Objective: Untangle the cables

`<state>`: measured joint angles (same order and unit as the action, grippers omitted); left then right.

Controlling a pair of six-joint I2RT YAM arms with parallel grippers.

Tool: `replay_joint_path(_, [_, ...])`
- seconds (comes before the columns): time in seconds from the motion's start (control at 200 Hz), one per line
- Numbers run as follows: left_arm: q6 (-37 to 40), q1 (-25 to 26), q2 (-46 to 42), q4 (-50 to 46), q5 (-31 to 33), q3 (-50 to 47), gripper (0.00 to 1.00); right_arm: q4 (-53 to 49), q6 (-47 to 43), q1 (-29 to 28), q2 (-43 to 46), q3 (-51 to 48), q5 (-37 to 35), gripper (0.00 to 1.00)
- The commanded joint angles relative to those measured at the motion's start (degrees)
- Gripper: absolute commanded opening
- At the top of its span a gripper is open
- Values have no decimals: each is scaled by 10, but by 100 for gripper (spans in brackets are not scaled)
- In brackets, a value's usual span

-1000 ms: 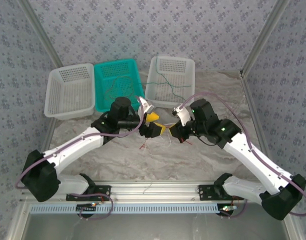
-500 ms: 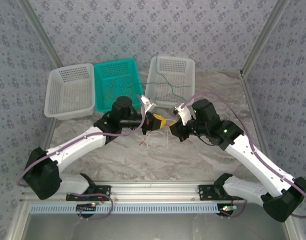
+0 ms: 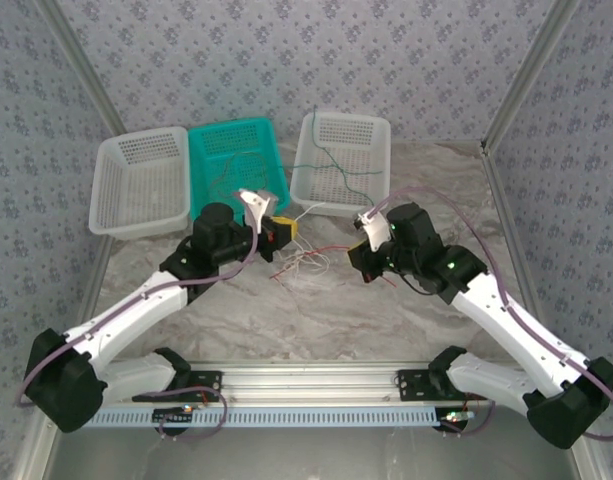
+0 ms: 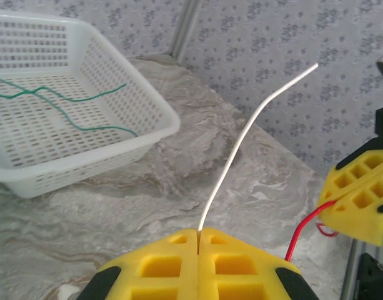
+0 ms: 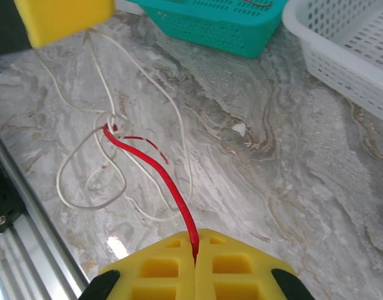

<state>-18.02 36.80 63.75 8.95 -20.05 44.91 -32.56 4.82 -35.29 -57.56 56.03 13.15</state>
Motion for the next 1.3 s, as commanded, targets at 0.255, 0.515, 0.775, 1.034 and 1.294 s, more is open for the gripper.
replay_joint_path(0.255, [-22, -23, -56, -16, 48, -32, 0, 9, 130, 163, 49, -35, -58, 0])
replay_joint_path(0.515, [-23, -28, -83, -28, 57, -46, 0, -8, 190, 275, 52, -57, -32, 0])
replay_joint_path(0.775, [-26, -33, -103, -37, 66, -59, 0, -8, 208, 353, 55, -70, 31, 0])
replay_joint_path(1.034, [-2, -22, -81, 10, -48, -57, 46, 67, 182, 318, 80, -72, 188, 0])
replay_joint_path(1.294, [65, 0, -68, -34, -53, -15, 69, 27, 145, 211, 61, -36, 142, 0])
